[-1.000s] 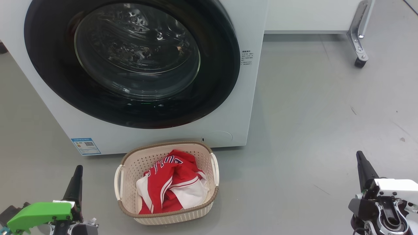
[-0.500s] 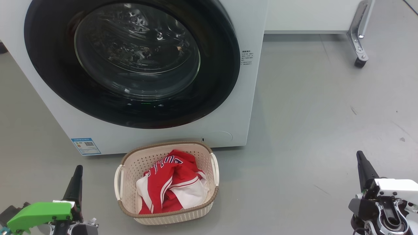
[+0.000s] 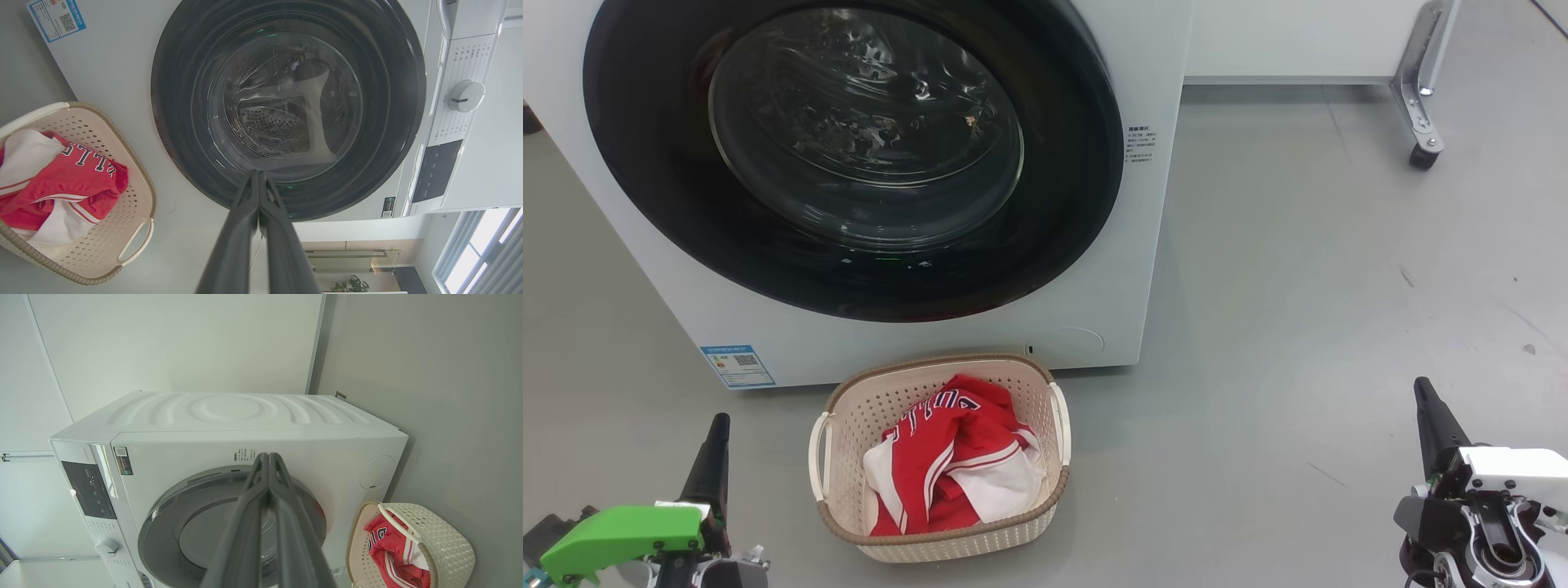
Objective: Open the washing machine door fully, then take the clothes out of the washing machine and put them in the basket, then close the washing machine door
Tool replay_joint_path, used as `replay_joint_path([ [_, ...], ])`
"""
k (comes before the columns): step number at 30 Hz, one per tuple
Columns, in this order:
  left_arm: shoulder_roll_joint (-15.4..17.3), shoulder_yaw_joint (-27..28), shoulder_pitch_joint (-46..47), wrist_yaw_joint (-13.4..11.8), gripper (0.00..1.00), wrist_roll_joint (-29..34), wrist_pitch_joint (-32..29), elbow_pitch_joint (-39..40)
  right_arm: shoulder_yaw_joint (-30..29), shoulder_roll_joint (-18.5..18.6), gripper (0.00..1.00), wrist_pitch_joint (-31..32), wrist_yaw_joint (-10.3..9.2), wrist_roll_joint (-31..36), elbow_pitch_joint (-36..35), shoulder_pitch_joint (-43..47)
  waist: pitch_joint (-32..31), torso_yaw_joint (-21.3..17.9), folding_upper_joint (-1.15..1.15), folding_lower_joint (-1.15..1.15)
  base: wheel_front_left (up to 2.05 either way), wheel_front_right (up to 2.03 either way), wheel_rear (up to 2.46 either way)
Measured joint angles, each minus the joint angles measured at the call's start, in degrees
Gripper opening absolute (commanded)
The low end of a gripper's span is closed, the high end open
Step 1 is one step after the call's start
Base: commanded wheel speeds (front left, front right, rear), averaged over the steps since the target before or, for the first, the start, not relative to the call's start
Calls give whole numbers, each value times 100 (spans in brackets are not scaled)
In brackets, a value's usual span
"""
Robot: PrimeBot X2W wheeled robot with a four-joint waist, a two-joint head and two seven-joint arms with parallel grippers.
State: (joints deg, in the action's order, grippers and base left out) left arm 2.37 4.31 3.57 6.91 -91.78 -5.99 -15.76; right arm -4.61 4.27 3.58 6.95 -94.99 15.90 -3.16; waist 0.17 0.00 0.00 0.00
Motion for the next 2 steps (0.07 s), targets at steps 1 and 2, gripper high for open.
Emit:
replay_joint_path([
  [1,0,0,0,0,0,0,0,0,-1,-1,0,0,0,0,-1,0,0,0,0,0,0,0,0],
  [2,0,0,0,0,0,0,0,0,-1,-1,0,0,0,1,-1,0,0,0,0,0,0,0,0],
])
